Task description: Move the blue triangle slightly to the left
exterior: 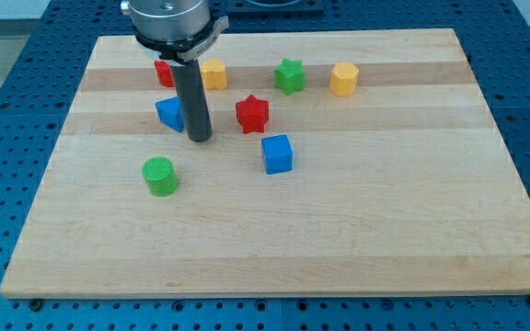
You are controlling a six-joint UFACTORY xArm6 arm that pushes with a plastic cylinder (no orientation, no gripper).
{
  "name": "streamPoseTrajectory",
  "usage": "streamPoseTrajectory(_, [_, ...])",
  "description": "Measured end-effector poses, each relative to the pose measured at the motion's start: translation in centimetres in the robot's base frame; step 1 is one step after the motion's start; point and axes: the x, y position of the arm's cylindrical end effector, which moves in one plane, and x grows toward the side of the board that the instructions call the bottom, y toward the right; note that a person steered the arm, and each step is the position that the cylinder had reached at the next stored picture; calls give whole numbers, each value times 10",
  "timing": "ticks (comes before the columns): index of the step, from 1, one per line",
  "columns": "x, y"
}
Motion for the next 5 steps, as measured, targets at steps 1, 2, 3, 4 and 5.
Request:
streamPoseTrajectory(1, [0, 0])
streamPoseTrajectory(2, [-3, 0])
streamPoseTrajectory(3, [-10, 0])
streamPoseTrajectory(4, [-12, 0])
streamPoseTrajectory(5, [-12, 0])
